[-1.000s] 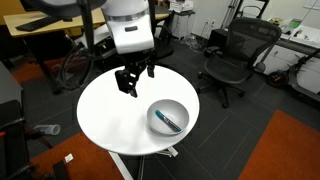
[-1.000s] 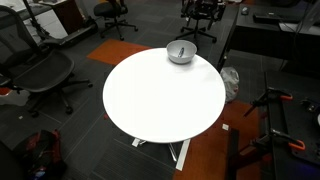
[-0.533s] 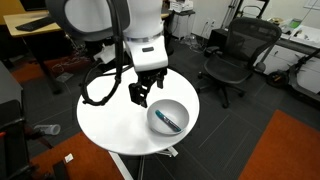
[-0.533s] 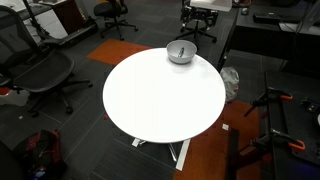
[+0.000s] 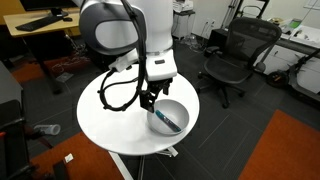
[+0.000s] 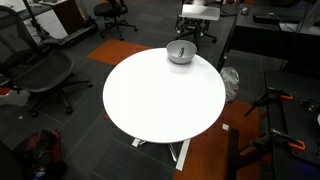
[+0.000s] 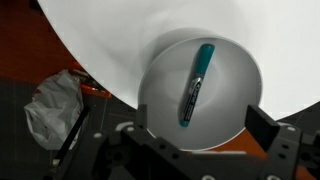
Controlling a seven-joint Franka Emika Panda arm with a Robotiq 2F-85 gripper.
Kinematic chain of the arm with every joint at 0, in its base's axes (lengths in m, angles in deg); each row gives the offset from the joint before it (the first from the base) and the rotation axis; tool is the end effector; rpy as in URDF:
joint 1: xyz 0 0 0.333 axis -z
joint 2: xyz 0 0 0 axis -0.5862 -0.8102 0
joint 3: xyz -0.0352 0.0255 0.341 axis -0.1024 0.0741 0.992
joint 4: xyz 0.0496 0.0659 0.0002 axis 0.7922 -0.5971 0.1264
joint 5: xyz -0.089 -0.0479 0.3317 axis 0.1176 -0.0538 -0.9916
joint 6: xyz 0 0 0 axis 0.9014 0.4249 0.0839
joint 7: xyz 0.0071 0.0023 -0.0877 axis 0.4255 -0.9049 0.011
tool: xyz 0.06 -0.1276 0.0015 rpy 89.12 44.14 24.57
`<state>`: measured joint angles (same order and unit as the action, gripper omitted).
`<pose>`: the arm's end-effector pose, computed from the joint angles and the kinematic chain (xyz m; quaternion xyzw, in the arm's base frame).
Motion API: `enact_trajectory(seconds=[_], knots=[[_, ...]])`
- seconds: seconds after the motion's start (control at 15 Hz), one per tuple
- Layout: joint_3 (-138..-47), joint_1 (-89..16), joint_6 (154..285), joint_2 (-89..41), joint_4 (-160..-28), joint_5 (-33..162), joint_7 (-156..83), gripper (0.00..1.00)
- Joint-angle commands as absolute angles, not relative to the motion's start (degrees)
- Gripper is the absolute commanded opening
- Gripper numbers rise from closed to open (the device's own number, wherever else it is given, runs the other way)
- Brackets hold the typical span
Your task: Take the green marker out of the grey bowl
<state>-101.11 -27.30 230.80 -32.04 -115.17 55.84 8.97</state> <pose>0.5729 -0.2086 0.2898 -0.7958 0.6014 -0.0706 0.0071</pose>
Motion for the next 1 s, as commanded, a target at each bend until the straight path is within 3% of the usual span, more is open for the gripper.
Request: enact_trajectory(seconds=[0.0,0.93], knots=[[-102.22,-28.01,230.68,-36.47,-110.5,54.58,10.46,1.0],[-102.43,-26.48,227.85,-48.8,-98.39,51.77,9.41,1.0]])
